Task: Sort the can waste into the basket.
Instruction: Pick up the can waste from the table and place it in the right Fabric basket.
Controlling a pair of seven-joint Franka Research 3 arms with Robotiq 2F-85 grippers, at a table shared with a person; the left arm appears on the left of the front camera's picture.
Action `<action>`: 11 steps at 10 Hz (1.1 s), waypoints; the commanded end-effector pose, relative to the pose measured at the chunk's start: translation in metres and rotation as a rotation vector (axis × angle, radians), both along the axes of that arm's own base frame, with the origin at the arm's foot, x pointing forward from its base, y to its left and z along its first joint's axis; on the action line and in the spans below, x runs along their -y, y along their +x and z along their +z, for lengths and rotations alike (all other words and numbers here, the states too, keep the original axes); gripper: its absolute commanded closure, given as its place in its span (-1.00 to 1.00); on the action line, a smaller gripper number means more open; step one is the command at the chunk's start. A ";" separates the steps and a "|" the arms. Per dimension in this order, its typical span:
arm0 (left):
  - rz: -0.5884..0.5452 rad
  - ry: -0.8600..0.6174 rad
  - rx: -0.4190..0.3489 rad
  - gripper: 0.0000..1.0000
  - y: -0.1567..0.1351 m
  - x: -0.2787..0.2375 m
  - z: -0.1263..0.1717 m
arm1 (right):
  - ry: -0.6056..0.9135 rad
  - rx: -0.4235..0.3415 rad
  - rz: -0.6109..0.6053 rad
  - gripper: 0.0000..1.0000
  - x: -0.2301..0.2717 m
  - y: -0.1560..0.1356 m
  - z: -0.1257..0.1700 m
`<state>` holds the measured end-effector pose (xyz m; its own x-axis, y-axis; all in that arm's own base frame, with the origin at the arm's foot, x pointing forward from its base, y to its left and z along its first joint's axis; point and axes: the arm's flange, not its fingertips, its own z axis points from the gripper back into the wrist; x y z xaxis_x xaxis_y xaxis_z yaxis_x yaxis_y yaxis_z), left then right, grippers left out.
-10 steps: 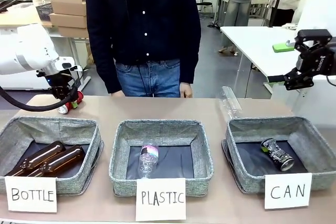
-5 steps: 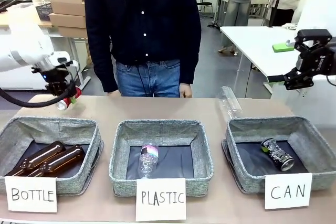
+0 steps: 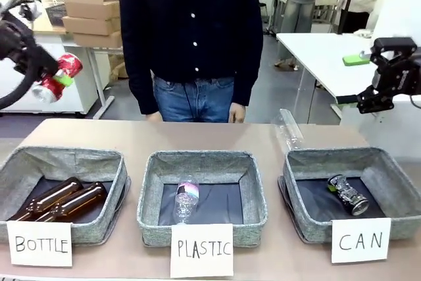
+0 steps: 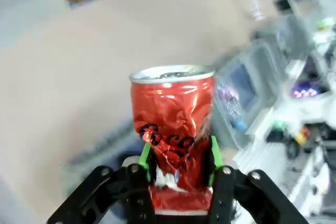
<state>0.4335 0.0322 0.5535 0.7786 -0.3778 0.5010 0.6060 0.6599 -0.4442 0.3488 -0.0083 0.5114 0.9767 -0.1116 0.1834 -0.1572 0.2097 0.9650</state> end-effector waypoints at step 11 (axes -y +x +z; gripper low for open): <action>-0.776 0.179 0.240 0.12 0.092 0.274 0.034 | -0.458 0.111 -0.257 -1.00 0.149 -0.110 -0.001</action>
<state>0.4842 -0.2281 0.5769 0.2773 -0.7989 0.5336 0.9565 0.1771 -0.2319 0.2641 -0.1198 0.5340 0.9125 -0.1762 0.3692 -0.2029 0.5889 0.7823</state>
